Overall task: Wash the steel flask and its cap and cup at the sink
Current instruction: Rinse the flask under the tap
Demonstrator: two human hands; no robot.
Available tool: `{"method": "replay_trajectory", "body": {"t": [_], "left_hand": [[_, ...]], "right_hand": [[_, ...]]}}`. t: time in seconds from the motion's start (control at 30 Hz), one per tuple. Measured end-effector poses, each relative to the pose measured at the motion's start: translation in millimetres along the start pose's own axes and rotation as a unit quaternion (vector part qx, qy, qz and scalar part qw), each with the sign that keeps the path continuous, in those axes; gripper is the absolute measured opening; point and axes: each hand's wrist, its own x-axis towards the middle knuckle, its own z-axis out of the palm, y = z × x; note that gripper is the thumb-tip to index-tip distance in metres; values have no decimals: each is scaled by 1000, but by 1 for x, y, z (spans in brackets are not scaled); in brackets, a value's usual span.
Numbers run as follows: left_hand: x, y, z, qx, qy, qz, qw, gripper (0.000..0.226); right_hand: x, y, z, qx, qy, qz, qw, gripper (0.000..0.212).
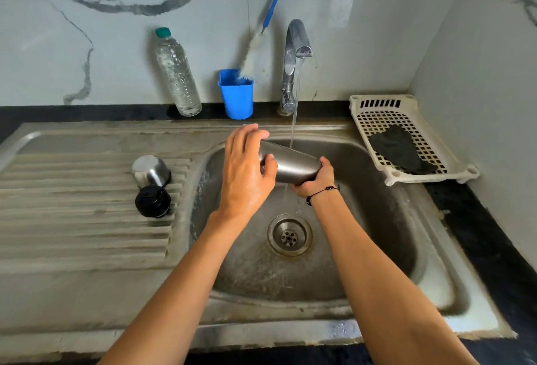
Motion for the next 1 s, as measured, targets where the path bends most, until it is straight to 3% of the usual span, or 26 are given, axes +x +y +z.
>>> {"method": "replay_trajectory", "body": {"t": [0.1,0.17,0.27,0.43,0.53,0.63,0.73,0.83,0.9,1.0], "left_hand": [[-2,1,-2,-4,19,-35,999,47],[-3,1,-5,-28,39,-126,991,67],[-4,2,-11,-139,-9,-284,949,84],[-4,9,-14,-161,-8,-291,943,86],[-6,14,-19,-160,11,-291,943,89],[-8,13,-29,-144,10,-287,947,93],[-12,12,-37,-111,-13,-291,950,93],[-17,12,-35,-108,-47,-304,945,96],[-13,12,-29,-123,-84,-314,938,97],[4,15,-17,-173,-158,-313,920,94]], "right_hand": [[0,4,0,8,1,9,1000,43],[-1,5,-2,26,-3,15,1000,44],[-1,7,-6,46,-10,25,999,46],[-6,29,-20,28,-51,54,997,45],[-11,39,-26,-131,-78,42,987,32],[-21,38,-33,-378,-69,-83,920,16],[-43,31,-37,-515,-221,-179,809,56],[-65,37,-34,-613,-315,-203,696,69],[-65,41,-29,-611,-299,-248,690,68],[-51,35,-21,-600,-212,-329,698,65]]}}
